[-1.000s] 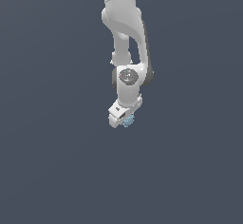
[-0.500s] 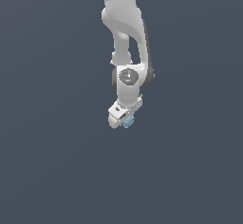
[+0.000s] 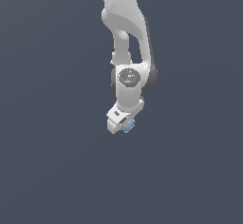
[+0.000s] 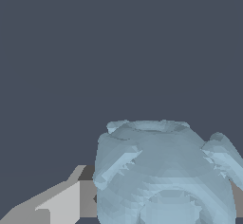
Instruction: Pick up the object and move it to a goal position.
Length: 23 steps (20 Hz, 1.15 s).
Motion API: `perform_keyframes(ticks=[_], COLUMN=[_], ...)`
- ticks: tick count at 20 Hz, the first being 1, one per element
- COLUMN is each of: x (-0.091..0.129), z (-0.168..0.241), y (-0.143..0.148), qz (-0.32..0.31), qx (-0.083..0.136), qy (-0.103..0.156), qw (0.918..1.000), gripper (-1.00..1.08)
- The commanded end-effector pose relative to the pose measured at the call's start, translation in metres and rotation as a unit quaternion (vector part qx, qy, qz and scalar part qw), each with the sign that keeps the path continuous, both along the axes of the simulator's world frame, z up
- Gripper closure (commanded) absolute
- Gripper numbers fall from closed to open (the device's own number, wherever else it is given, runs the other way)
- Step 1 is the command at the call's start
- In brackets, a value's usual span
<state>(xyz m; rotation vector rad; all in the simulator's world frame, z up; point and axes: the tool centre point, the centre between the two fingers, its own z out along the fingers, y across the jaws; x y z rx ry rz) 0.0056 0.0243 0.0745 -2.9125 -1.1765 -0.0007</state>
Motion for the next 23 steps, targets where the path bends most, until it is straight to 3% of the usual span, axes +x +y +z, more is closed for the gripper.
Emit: perform_keyframes(ticks=[1, 11, 23], x=[0.014, 0.064, 0.082], z=[0.011, 0.046, 0.058], y=[0.000, -0.002, -0.002], qz=[0.000, 0.000, 0.000], qx=[0.000, 0.000, 0.000], qy=[0.000, 0.000, 0.000], qw=[1.0000, 1.0000, 1.0000], gripper=[1.08, 1.08, 1.08])
